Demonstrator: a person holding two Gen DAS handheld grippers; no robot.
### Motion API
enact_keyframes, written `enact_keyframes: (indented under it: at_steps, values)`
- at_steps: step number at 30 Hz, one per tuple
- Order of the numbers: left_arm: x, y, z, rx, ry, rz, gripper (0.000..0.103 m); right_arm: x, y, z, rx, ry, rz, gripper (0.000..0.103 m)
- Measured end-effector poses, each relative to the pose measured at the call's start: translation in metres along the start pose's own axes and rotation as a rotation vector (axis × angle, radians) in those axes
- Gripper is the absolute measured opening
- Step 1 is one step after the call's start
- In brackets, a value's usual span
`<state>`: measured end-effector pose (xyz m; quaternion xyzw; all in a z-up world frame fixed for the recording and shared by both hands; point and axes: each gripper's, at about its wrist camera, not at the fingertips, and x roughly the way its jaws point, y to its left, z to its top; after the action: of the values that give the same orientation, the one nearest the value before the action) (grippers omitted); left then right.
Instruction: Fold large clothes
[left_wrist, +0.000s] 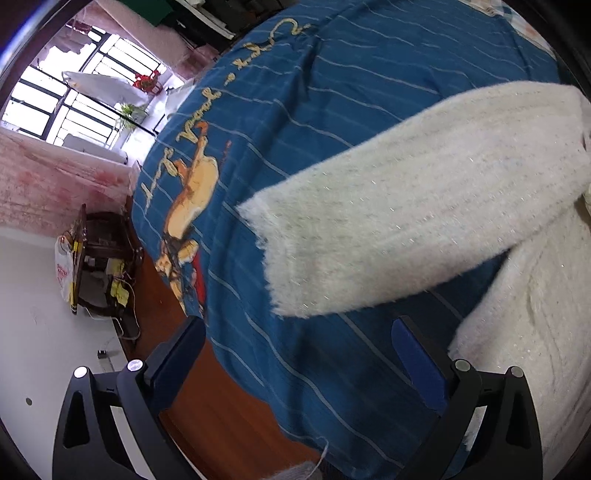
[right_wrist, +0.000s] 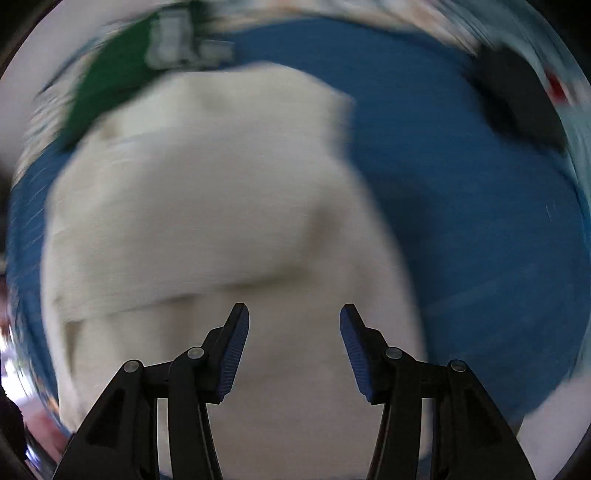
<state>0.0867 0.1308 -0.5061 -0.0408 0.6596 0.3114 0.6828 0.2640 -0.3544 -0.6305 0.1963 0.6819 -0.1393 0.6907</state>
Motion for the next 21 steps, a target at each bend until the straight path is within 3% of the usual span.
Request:
enact_keyframes:
  at_steps: [2,7,8,9,12,14,16,17,19,21]
  values:
    - [-0.002,-0.003,-0.003,-0.022,0.006,0.002,0.103,0.017,-0.024,0.009,0.015,0.020,0.011,0.054]
    - [-0.001,-0.011,-0.018,-0.081,0.030,0.030,0.103,0.065,-0.040,0.049,-0.035,0.040,0.093,0.053]
    - [0.000,-0.011,-0.022,-0.106,0.044,0.032,0.103,0.074,-0.046,0.058,-0.040,0.059,0.110,0.047]
    - [0.000,-0.009,-0.025,-0.127,0.055,0.037,0.103,0.080,-0.045,0.066,-0.044,0.078,0.119,0.011]
    - [-0.002,-0.007,-0.032,-0.165,0.071,0.057,0.103,0.085,-0.063,0.069,0.018,0.050,0.136,0.009]
    - [-0.004,-0.007,-0.036,-0.181,0.063,0.071,0.103,0.089,-0.093,0.066,0.088,0.045,0.110,0.009]
    - [-0.004,-0.008,-0.039,-0.196,0.049,0.092,0.103,0.102,-0.102,0.061,0.081,0.101,0.095,0.015]
    - [-0.003,-0.006,-0.040,-0.214,0.053,0.084,0.103,0.102,-0.100,0.060,0.058,0.109,0.099,0.020]
    - [0.000,0.000,-0.040,-0.271,0.068,0.036,0.103,0.093,-0.092,0.058,-0.002,0.122,0.088,0.050]
    - [0.006,0.013,-0.041,-0.367,0.084,-0.053,0.103,0.077,-0.086,0.052,-0.030,0.090,0.095,0.052]
